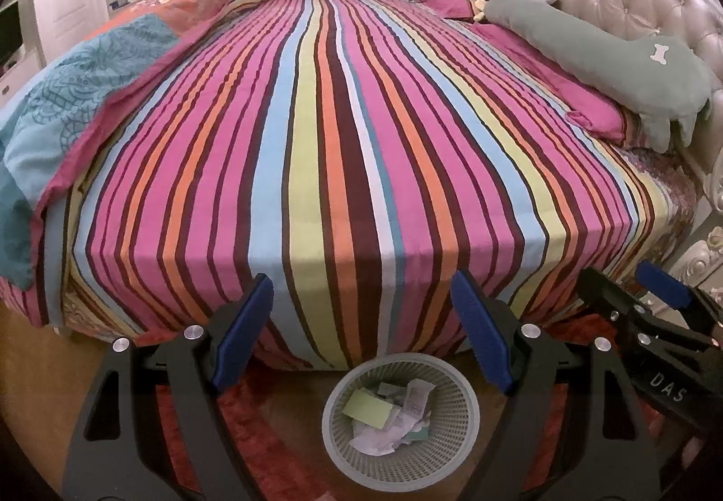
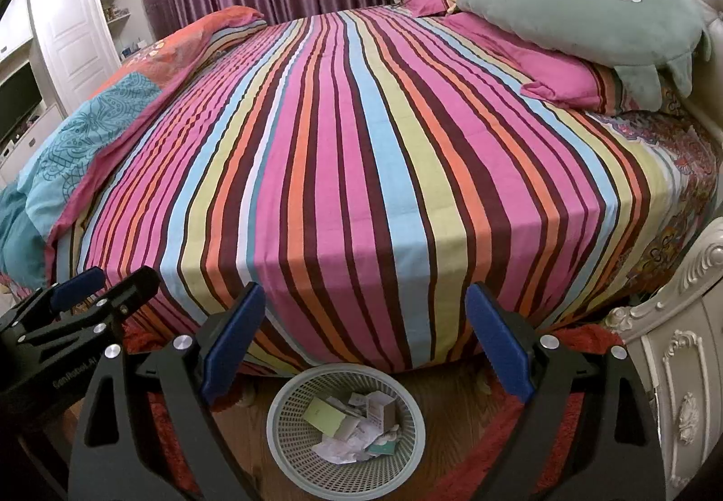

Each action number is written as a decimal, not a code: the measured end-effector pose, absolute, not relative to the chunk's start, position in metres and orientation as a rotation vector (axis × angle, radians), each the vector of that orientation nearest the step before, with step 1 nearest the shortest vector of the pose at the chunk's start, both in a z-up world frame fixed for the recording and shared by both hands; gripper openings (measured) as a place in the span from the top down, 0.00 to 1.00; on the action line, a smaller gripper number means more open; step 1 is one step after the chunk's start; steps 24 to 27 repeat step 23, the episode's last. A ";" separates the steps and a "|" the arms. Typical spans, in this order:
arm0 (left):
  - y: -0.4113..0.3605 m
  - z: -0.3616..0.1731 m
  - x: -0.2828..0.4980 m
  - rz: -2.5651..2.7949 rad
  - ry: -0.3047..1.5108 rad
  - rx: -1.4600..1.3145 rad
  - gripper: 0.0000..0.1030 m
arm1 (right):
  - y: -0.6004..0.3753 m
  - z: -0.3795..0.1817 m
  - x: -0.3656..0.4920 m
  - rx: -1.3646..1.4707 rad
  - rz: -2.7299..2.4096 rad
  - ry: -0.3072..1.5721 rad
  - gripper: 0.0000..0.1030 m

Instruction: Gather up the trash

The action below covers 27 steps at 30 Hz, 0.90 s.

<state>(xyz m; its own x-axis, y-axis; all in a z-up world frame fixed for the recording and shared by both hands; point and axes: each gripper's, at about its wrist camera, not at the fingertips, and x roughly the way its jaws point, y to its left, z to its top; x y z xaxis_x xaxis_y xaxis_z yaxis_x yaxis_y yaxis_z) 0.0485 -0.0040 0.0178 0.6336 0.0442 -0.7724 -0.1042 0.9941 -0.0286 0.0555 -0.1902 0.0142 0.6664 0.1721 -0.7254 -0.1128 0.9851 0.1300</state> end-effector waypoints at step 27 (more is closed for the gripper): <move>-0.007 0.021 0.048 0.041 0.873 -0.099 0.23 | -0.188 0.014 0.056 0.080 0.160 0.828 0.17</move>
